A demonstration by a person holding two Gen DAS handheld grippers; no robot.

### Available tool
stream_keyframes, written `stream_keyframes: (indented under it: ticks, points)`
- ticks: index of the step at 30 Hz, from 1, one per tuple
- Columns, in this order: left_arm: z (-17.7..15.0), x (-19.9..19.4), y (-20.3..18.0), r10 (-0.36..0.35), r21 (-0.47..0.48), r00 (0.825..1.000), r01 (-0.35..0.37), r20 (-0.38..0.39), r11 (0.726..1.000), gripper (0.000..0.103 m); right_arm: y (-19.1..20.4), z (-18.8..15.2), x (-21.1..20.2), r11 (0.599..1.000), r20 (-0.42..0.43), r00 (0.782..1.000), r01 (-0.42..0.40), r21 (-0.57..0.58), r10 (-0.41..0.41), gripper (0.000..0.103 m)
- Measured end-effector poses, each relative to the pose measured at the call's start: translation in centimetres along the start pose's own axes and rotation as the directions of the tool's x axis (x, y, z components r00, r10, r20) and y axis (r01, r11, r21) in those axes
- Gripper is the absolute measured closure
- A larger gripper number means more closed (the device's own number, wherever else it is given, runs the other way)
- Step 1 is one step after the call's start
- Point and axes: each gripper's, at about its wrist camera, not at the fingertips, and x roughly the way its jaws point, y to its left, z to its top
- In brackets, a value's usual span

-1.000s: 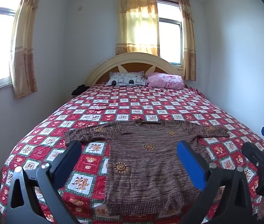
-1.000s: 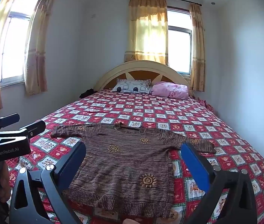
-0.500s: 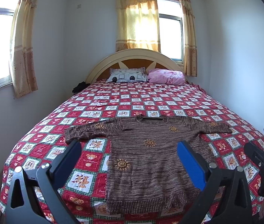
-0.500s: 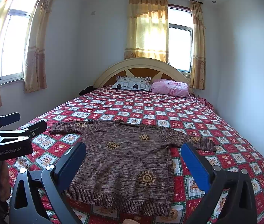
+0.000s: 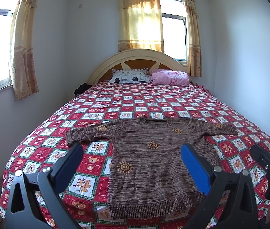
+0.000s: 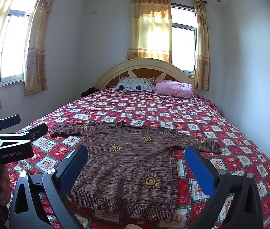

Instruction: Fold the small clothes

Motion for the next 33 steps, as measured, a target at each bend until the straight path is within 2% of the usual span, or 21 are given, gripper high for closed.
stream_keyframes:
  ticks: [33]
  points:
    - [-0.03, 0.39, 0.49, 0.003, 0.002, 1.000, -0.003, -0.003, 1.000, 0.000, 0.10, -0.17, 0.12, 1.000, -0.007, 1.000, -0.002, 0.002, 0.002, 0.001]
